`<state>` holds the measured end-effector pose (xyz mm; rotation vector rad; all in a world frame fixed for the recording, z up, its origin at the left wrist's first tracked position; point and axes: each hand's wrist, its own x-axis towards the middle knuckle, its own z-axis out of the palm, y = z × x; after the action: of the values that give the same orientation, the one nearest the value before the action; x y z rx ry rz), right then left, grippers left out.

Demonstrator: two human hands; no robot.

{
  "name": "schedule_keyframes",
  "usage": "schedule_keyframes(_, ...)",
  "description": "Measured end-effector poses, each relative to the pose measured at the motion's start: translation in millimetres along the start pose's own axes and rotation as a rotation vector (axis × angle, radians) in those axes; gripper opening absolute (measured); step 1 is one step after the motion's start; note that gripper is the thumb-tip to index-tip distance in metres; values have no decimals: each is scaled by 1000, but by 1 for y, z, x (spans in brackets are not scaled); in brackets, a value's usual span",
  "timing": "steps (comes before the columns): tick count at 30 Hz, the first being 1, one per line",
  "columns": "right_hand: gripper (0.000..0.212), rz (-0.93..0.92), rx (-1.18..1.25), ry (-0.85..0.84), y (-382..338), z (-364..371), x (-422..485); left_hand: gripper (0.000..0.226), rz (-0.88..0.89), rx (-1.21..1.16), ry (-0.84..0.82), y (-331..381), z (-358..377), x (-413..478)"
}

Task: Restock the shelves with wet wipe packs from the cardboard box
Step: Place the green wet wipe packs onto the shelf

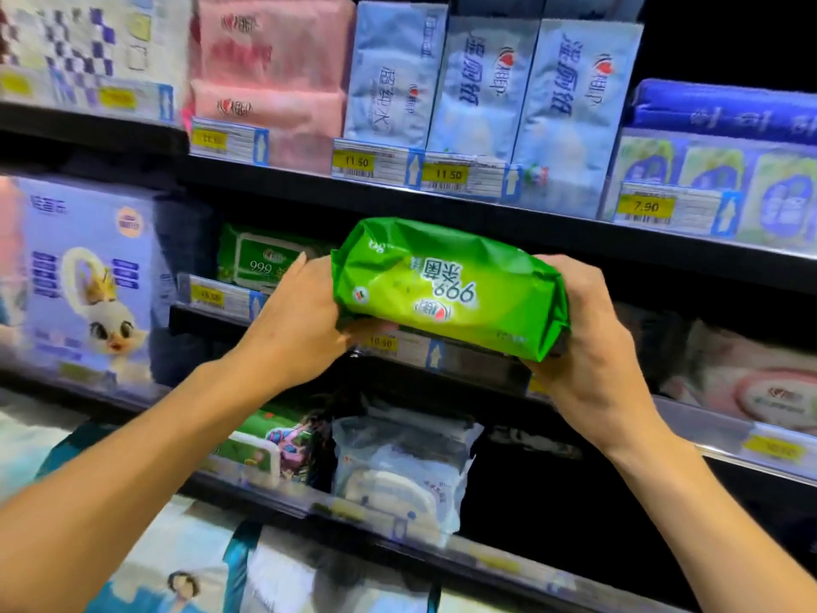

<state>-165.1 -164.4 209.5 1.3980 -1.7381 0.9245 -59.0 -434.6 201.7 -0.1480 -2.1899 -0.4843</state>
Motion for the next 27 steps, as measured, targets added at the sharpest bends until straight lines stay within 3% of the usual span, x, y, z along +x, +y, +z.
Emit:
schedule_keyframes(2,78,181,8,-40,8,0,0,44,-13,169,-57,-4,2,-1)
schedule_keyframes(6,45,413,-141,-169,17,-8,12,59,-140,184,-125,0,-1,3)
schedule_keyframes(9,52,478,-113,-96,17,-12,14,71,-204,127,-35,5,-6,7)
schedule_keyframes(11,63,516,12,-41,15,-12,16,73,-138,97,-91,8,-8,12)
schedule_keyframes(14,52,530,44,-60,22,-3,27,67,-128,97,-202,7,2,27)
schedule_keyframes(20,51,629,110,-130,39,5,51,65,-177,-84,-206,0,9,47)
schedule_keyframes(23,53,583,-42,-196,32,2,51,66,-178,11,-210,1,6,44)
schedule_keyframes(27,48,420,-460,-251,12,-3,41,66,-222,388,-205,12,2,37)
